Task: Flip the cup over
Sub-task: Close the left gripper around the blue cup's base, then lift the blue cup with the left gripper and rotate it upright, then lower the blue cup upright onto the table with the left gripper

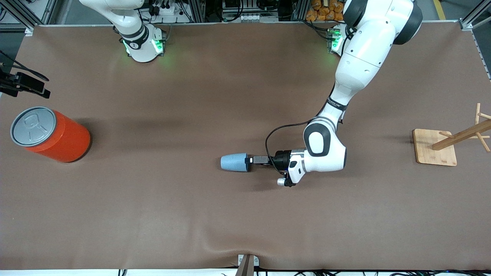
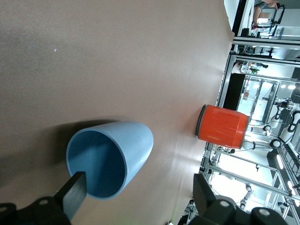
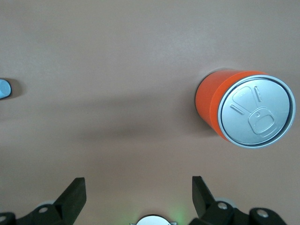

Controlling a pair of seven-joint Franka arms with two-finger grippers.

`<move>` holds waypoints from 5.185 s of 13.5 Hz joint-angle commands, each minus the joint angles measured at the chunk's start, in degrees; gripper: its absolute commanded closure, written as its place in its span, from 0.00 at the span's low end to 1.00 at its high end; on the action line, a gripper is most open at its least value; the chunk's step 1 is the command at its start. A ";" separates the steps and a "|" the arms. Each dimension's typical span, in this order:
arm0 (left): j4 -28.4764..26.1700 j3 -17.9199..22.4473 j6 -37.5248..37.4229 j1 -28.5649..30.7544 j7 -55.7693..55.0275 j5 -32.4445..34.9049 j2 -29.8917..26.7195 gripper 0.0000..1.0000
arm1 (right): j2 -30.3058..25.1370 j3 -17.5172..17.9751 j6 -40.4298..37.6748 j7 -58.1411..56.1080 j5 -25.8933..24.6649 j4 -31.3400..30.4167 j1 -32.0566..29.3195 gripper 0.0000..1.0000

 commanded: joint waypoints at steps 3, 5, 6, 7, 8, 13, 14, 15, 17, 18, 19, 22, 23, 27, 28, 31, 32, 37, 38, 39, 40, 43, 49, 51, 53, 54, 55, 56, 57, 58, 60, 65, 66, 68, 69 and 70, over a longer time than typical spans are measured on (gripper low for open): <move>3.27 0.20 1.32 -1.22 0.68 -2.80 2.51 0.00 | -1.45 0.41 -1.62 0.73 0.02 -0.79 -1.07 0.00; 3.36 0.20 1.32 -2.27 0.68 -3.69 2.69 0.00 | -0.84 0.67 -1.98 0.20 -0.50 -0.61 -0.63 0.00; 3.45 0.20 1.32 -2.27 0.76 -3.69 2.77 0.00 | -0.84 0.76 -1.72 0.20 -0.76 -0.61 -0.37 0.00; 3.45 0.20 1.41 -2.27 1.20 -3.69 2.86 0.00 | -0.84 0.67 -1.63 0.11 -0.68 -0.44 -0.45 0.00; 3.62 0.20 1.41 -2.27 2.60 -3.69 3.04 0.00 | -0.84 0.58 -1.11 0.11 -0.76 -0.44 -0.63 0.00; 5.11 0.20 3.07 -3.76 3.40 -4.83 4.79 0.00 | -0.75 0.76 1.27 0.20 -0.68 -0.53 0.16 0.00; 5.12 0.37 3.16 -3.94 3.49 -5.52 4.80 0.00 | -0.92 0.67 1.45 0.20 -0.76 -0.18 0.07 0.00; 5.12 0.37 3.16 -3.94 4.01 -5.71 4.80 0.02 | -0.84 0.50 1.54 0.20 -0.77 0.70 -0.27 0.00; 5.12 0.20 3.16 -4.03 5.59 -5.88 5.06 0.18 | -0.84 0.41 1.45 0.20 -0.77 0.70 -0.37 0.00; 5.03 0.20 3.16 -4.12 5.77 -5.97 5.32 0.24 | -0.84 0.41 1.45 0.20 -0.77 0.79 -0.37 0.00; 5.12 0.20 3.16 -4.12 5.95 -5.97 5.50 0.29 | -0.93 0.41 1.45 0.20 -0.68 0.88 -0.37 0.00; 5.03 0.20 3.16 -4.38 8.40 -7.20 6.20 0.44 | -0.84 0.32 1.97 0.37 0.11 0.79 -0.45 0.00; 5.03 0.20 3.16 -4.38 8.58 -7.20 6.29 0.55 | -0.75 0.32 2.76 0.55 0.11 0.79 -0.45 0.00; 4.94 0.20 3.16 -4.12 8.59 -7.20 5.94 0.95 | -0.66 0.41 2.85 0.90 0.20 0.70 -0.37 0.00; 4.94 0.20 3.08 -3.95 8.59 -7.20 5.85 0.98 | -0.66 0.41 2.85 0.90 0.20 0.70 -0.37 0.00; 4.85 0.20 2.73 -3.42 8.59 -7.20 5.41 1.00 | -0.66 0.41 2.94 0.90 0.29 0.70 -0.37 0.00; 4.85 0.20 2.55 -3.33 8.41 -7.11 4.63 1.00 | -0.66 0.41 2.94 0.90 0.29 0.62 -0.10 0.00; 4.77 -0.42 -0.08 -1.83 0.96 -7.65 -1.78 1.00 | -0.75 0.32 2.85 0.90 0.29 0.79 -0.80 0.00; 4.68 -0.25 -0.17 -1.75 -1.67 -6.25 -3.54 1.00 | -0.75 0.23 2.68 0.81 0.29 0.79 -0.89 0.00; 4.42 -0.07 -0.17 -1.57 -5.53 -3.28 -5.73 1.00 | -0.75 0.32 2.59 0.81 0.29 0.79 -1.24 0.00; 4.33 0.11 -0.17 -1.48 -9.74 2.06 -7.75 1.00 | -0.75 0.23 2.42 0.72 0.29 0.79 -1.42 0.00; 4.24 0.55 -0.44 0.62 -22.66 22.18 -13.38 1.00 | -0.84 0.32 2.50 0.46 0.29 0.79 -1.68 0.00; -6.10 0.64 -10.02 8.61 -27.80 58.76 -27.79 1.00 | -0.75 0.32 2.24 0.28 0.29 0.79 -1.60 0.00; -12.52 0.72 -9.93 11.33 -27.71 63.97 -32.45 1.00 | -0.75 0.32 2.24 0.28 0.29 0.70 -1.51 0.00; -18.06 0.72 -8.62 12.75 -28.32 72.03 -35.88 1.00 | -0.84 0.41 2.06 0.28 0.29 0.70 -1.51 0.00; -20.43 0.72 -7.22 12.93 -30.42 75.29 -36.94 1.00 | -0.75 0.41 2.06 0.28 0.29 0.70 -1.60 0.00; -23.85 0.72 -4.94 13.02 -32.79 78.63 -38.00 1.00 | -0.75 0.41 2.15 0.28 0.29 0.70 -1.51 0.00; -27.80 0.64 -1.09 13.11 -33.85 81.45 -39.05 1.00 | -0.75 0.32 2.24 0.28 0.29 0.70 -1.68 0.00; -30.97 0.72 1.38 13.11 -34.56 82.78 -39.50 1.00 | -0.84 0.32 2.15 0.20 0.20 0.70 -1.77 0.00; -32.40 0.64 1.84 13.11 -35.44 83.23 -39.07 1.00 | -1.01 0.23 2.06 0.20 0.20 0.79 -1.95 0.00; -33.90 0.64 2.89 14.59 -35.97 83.32 -38.27 1.00 | -1.01 0.32 1.36 0.11 0.29 0.79 -2.65 0.00; -38.12 0.20 7.11 16.45 -36.50 85.08 -35.37 1.00 | -1.01 0.23 1.62 0.20 0.29 0.88 -2.74 0.00; -38.12 0.20 7.03 16.71 -36.68 85.08 -35.46 1.00 | -1.01 0.23 1.71 0.20 0.29 0.88 -2.74 0.00; -38.39 0.20 6.86 16.97 -37.11 85.08 -35.63 1.00 | -1.01 0.14 1.54 0.20 0.38 1.14 -2.83 0.00; -38.39 0.20 6.86 17.15 -37.73 85.08 -35.63 1.00 | -1.01 0.23 1.45 0.20 0.29 1.14 -2.74 0.00; -38.39 0.20 6.25 17.15 -38.25 85.08 -35.98 0.95 | -1.01 0.23 1.45 0.20 0.29 1.14 -2.74 0.00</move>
